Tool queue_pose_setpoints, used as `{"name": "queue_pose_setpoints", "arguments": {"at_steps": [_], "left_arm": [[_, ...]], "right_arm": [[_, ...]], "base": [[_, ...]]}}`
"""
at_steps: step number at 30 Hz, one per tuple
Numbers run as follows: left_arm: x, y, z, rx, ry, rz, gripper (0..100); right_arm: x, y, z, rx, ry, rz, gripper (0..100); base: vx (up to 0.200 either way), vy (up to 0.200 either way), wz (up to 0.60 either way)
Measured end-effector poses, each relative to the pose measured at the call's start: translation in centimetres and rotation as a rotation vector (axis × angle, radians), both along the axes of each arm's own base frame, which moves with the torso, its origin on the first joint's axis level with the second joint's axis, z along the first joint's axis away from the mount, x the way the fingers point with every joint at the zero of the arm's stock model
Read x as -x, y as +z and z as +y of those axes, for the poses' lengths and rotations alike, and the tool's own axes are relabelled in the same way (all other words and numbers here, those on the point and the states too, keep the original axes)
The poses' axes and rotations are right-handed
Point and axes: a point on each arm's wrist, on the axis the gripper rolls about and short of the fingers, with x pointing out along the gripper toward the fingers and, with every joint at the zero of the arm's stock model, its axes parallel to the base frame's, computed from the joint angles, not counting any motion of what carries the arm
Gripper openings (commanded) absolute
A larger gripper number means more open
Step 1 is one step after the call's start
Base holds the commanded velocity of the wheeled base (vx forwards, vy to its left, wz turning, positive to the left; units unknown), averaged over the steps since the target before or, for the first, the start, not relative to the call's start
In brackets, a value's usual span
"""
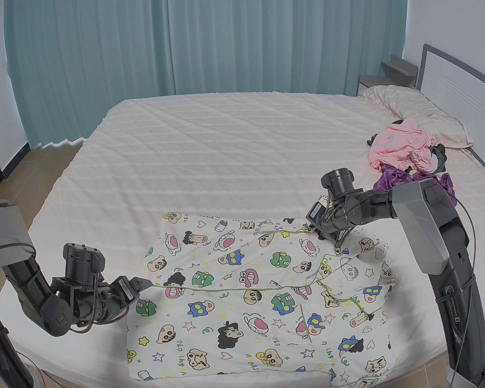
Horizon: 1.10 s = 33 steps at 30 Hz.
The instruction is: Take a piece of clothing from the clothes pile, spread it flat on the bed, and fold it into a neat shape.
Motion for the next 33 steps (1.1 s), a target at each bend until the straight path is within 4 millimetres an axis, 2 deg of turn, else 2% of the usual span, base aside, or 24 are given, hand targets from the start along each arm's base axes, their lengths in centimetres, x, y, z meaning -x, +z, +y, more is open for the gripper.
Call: {"name": "queue_pose_setpoints", "arguments": {"at_steps": [8, 13, 14, 22, 26, 29, 33], "left_arm": [[0.0, 0.0, 0.0, -0.001, 0.001, 0.000, 100], [0.1, 0.0, 0.0, -0.001, 0.001, 0.001, 100], [0.1, 0.0, 0.0, -0.001, 0.001, 0.001, 100], [0.0, 0.1, 0.0, 0.001, 0.001, -0.014, 100], [0.1, 0.1, 0.0, 0.001, 0.001, -0.013, 100], [0.0, 0.1, 0.0, 0.001, 0.002, -0.014, 100], [0.0, 0.1, 0.0, 0.001, 0.002, -0.014, 100]], "right_arm": [[0.2, 3.5, 0.2, 0.019, 0.005, -0.076, 0], [0.3, 4.5, 0.3, 0.089, 0.019, -0.123, 0], [0.3, 4.6, 0.5, 0.101, 0.023, -0.131, 100], [0.5, 4.9, 1.7, 0.114, 0.053, -0.169, 100], [0.2, 5.6, 1.9, 0.095, 0.048, -0.234, 100], [-0.1, 6.5, 1.4, 0.082, 0.032, -0.271, 100], [-0.5, 7.8, -0.5, 0.077, -0.005, -0.303, 100]], "base": [[0.000, 0.000, 0.00], [0.000, 0.000, 0.00], [0.000, 0.000, 0.00], [0.000, 0.000, 0.00], [0.000, 0.000, 0.00], [0.000, 0.000, 0.00], [0.000, 0.000, 0.00]]}}
